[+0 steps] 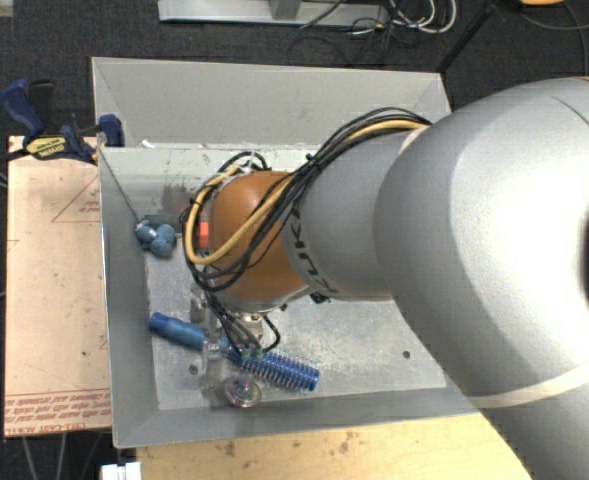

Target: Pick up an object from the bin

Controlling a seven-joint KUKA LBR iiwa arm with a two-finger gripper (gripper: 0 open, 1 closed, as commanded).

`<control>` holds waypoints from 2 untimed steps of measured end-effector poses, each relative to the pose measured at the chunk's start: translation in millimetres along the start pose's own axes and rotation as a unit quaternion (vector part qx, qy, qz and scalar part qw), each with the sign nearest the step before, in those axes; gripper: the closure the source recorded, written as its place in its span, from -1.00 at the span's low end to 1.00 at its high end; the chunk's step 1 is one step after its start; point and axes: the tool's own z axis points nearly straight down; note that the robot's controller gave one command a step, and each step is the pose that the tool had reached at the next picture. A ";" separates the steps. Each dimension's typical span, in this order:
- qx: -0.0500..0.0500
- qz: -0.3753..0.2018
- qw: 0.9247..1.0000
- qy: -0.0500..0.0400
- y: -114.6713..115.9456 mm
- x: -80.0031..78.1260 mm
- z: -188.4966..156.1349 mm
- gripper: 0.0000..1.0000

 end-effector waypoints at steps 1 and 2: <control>0.000 0.003 1.000 -0.003 -3.1 -2.5 -2.5 1.00; -0.001 0.002 1.000 -0.007 13.5 -31.4 -128.3 1.00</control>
Offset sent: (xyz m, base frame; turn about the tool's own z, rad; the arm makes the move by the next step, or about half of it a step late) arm 0.0000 0.0000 0.0000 0.0000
